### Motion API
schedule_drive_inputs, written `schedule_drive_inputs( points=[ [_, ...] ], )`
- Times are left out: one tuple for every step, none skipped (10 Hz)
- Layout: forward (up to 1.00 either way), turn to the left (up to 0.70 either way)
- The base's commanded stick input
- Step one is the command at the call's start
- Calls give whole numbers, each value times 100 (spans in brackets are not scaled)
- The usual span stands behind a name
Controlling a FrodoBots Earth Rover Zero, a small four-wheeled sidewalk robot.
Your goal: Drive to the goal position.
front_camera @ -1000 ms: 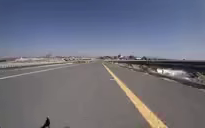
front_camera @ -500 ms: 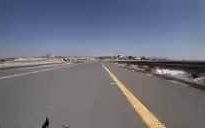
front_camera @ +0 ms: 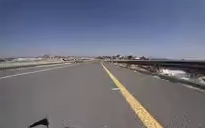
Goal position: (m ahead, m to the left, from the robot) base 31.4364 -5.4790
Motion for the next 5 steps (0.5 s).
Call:
schedule_drive_inputs(
  points=[
    [100, 0],
    [100, 0],
    [100, 0],
    [100, 0],
    [100, 0]
  ],
)
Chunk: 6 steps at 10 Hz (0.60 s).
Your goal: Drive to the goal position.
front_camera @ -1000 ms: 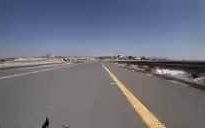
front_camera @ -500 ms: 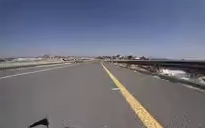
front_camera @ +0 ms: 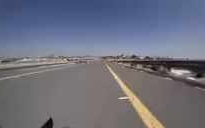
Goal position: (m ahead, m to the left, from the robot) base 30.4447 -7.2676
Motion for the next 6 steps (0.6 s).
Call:
schedule_drive_inputs(
  points=[
    [100, 0],
    [100, 0],
    [100, 0],
    [100, 0],
    [100, 0],
    [100, 0]
  ],
)
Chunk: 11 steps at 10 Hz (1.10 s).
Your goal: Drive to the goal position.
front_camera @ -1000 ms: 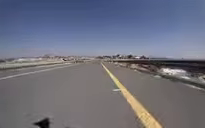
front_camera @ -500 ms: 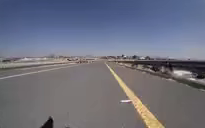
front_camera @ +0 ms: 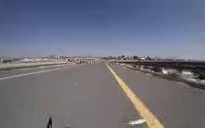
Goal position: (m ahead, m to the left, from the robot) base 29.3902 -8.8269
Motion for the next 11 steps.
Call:
schedule_drive_inputs(
  points=[
    [100, 0],
    [100, 0],
    [100, 0],
    [100, 0],
    [100, 0],
    [100, 0],
    [100, 0],
    [100, 0],
    [100, 0],
    [100, 0],
    [100, 0]
  ],
)
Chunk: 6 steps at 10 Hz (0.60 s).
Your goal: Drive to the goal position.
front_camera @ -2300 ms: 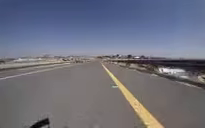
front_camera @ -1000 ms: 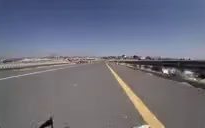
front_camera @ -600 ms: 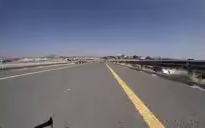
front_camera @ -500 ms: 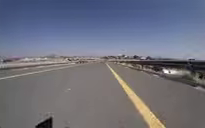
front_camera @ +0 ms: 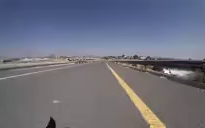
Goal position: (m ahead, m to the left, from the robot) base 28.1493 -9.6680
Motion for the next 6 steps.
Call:
schedule_drive_inputs(
  points=[
    [100, 0],
    [100, 0],
    [100, 0],
    [100, 0],
    [100, 0],
    [100, 0]
  ],
)
